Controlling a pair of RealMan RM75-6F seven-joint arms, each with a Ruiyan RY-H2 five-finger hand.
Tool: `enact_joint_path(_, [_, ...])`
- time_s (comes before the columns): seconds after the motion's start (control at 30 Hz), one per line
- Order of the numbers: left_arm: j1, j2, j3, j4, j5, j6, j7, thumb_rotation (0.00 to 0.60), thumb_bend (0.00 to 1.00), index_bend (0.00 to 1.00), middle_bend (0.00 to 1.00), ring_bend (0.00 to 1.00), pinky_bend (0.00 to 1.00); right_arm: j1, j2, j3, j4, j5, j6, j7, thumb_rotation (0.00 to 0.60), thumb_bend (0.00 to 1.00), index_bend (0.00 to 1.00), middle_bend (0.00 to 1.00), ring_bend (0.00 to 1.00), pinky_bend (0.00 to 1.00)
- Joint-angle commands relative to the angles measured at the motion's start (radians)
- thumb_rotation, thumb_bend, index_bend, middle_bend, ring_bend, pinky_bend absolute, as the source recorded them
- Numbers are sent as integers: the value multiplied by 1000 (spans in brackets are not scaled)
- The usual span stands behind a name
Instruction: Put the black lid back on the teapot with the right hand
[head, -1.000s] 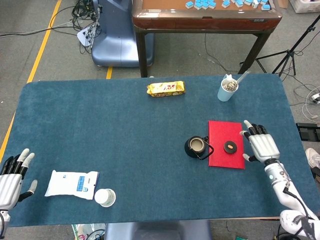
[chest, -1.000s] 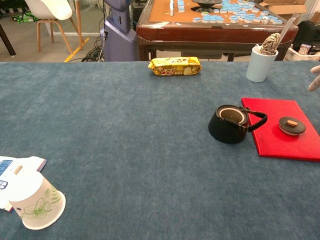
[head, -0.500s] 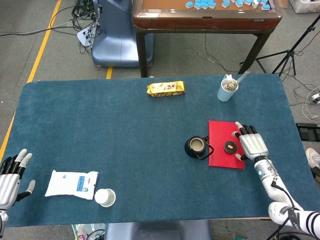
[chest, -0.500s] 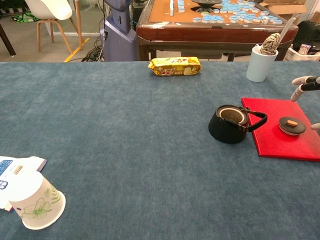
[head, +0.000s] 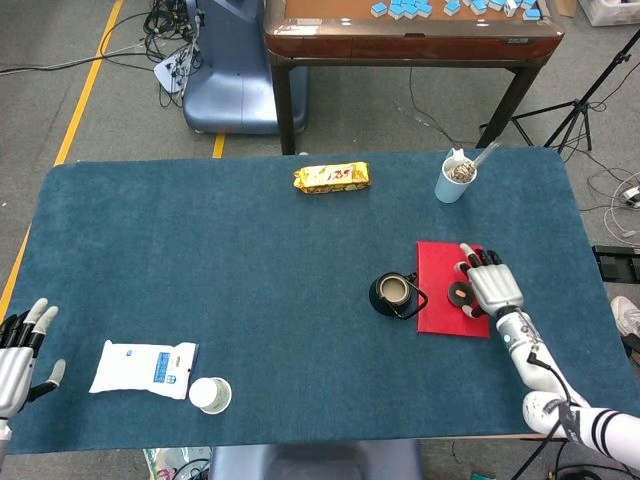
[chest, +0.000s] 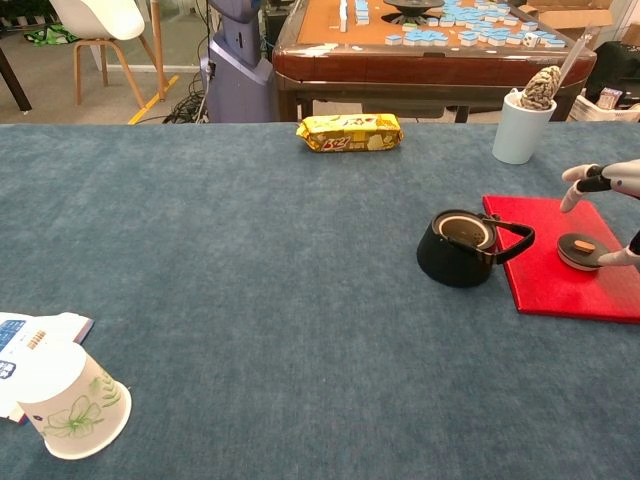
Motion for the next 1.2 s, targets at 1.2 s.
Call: enact_joint_path(1.2, [7,-7,2,16,1,6,-10,600,385,0,0,0,0,23,-33,-45,34,32,2,8,600,237,246,0,0,0])
